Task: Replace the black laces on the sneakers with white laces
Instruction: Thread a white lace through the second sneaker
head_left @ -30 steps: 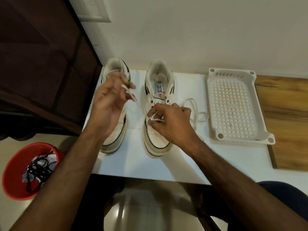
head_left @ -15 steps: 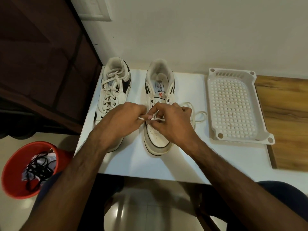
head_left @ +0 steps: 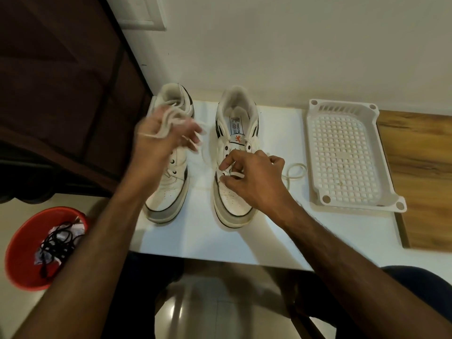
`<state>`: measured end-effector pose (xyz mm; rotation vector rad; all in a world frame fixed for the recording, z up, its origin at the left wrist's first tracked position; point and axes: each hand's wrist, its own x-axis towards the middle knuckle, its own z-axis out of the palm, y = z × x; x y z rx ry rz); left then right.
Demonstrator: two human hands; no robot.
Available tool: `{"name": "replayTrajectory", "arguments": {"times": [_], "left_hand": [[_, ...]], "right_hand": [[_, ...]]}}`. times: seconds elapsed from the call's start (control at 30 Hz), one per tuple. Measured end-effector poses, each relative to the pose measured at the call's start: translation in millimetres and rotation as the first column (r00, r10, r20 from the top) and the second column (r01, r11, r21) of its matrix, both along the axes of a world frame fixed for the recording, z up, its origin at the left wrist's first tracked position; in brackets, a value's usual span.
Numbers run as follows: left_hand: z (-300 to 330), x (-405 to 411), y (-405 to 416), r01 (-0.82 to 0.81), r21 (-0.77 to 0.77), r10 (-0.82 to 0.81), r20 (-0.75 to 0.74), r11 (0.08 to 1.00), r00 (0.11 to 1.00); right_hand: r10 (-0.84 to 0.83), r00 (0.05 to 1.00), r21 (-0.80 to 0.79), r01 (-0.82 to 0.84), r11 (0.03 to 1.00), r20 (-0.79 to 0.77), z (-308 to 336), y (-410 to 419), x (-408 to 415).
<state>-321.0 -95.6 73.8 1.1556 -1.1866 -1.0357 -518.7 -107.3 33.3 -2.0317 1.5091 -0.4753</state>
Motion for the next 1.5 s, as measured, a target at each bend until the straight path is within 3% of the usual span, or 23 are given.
{"name": "replayTrajectory", "arguments": {"times": [0.07,0.13,0.2,0.3,0.4,0.43,0.47,0.53,0.57,0.67,0.73,0.83,0.97,1.03,1.1,1.2,1.3,1.37,1.43,1.5], "left_hand": [[-11.2,-8.7,1.8,0.076,0.177,-0.146,0.425,0.981,0.893],[-20.7,-13.9,5.4,0.116,0.292,-0.286,0.647,0.949,0.707],[-24.6,-15.5,6.8,0.135,0.352,-0.361,0.722,0.926,0.590],[-25.8,-14.1,2.5,0.166,0.360,-0.391,0.754,0.918,0.528],[-28.4,-13.1,-0.5,0.218,0.356,-0.416,0.817,0.909,0.398],[-27.8,-12.0,-0.9,0.252,0.322,-0.404,0.804,0.913,0.436],[-25.0,-9.8,-1.1,0.283,0.275,-0.389,0.749,0.919,0.536],[-16.3,-4.1,0.0,0.313,0.175,-0.358,0.514,0.933,0.780],[-11.6,-0.5,1.0,0.303,0.130,-0.329,0.397,0.944,0.857],[-5.8,5.2,3.2,0.188,0.029,-0.188,0.297,0.982,0.936],[-5.1,4.2,2.8,0.071,-0.064,-0.042,0.371,0.995,0.928],[-7.1,0.0,1.0,0.027,-0.198,0.098,0.593,0.980,0.799],[-13.2,3.7,1.6,0.105,-0.158,0.075,0.831,0.982,0.552],[-12.2,4.7,2.8,0.085,-0.081,0.025,0.853,0.993,0.522],[-9.5,6.7,6.0,0.027,-0.074,0.048,0.846,0.997,0.531],[1.7,0.0,8.8,0.002,-0.284,0.231,0.783,0.959,0.578],[8.4,-6.5,7.7,-0.057,-0.389,0.274,0.531,0.919,0.802],[11.2,1.2,7.4,-0.202,-0.394,0.345,0.335,0.897,0.877],[9.7,16.7,8.1,-0.332,-0.434,0.508,0.398,0.838,0.764],[9.0,24.8,9.3,-0.338,-0.520,0.615,0.575,0.784,0.540]], "right_hand": [[0.008,1.000,-0.012,-0.008,1.000,-0.002,-0.5,0.4,0.4],[0.022,0.999,-0.043,-0.023,0.999,-0.026,0.1,0.8,1.0],[0.024,0.999,-0.064,-0.026,0.998,-0.032,-0.7,0.6,1.5],[0.022,0.999,-0.069,-0.024,0.997,-0.023,-1.2,0.6,1.9],[0.018,1.000,-0.038,-0.018,0.999,-0.003,-0.7,0.5,1.3],[0.018,1.000,-0.030,-0.018,0.999,-0.006,-0.2,1.0,1.1],[0.019,1.000,-0.027,-0.019,0.999,-0.010,0.5,1.0,1.2],[0.018,1.000,-0.008,-0.018,1.000,-0.014,1.3,0.7,0.6],[0.017,1.000,0.005,-0.017,1.000,-0.010,1.4,0.2,0.1],[0.018,1.000,0.034,-0.019,0.999,0.004,0.2,-0.9,-0.5],[0.034,0.999,0.071,-0.035,0.997,0.005,3.6,-2.0,-0.3],[0.098,0.991,0.232,-0.117,0.966,0.091,20.6,-11.6,-11.7],[0.106,0.835,0.326,-0.324,0.888,0.540,52.0,-25.4,-44.8],[0.061,0.734,0.292,-0.343,0.893,0.677,63.0,-28.6,-60.4],[-0.003,0.625,0.289,-0.357,0.888,0.781,67.5,-31.8,-70.3],[-0.076,0.525,0.313,-0.379,0.871,0.848,69.3,-34.6,-73.2],[-0.064,0.585,0.315,-0.337,0.887,0.809,69.2,-31.4,-67.4],[-0.091,0.516,0.305,-0.347,0.887,0.852,72.4,-29.1,-66.3],[-0.121,0.359,0.272,-0.409,0.871,0.925,78.9,-28.6,-69.4],[-0.123,0.271,0.240,-0.459,0.855,0.955,82.5,-29.9,-69.0]]}}
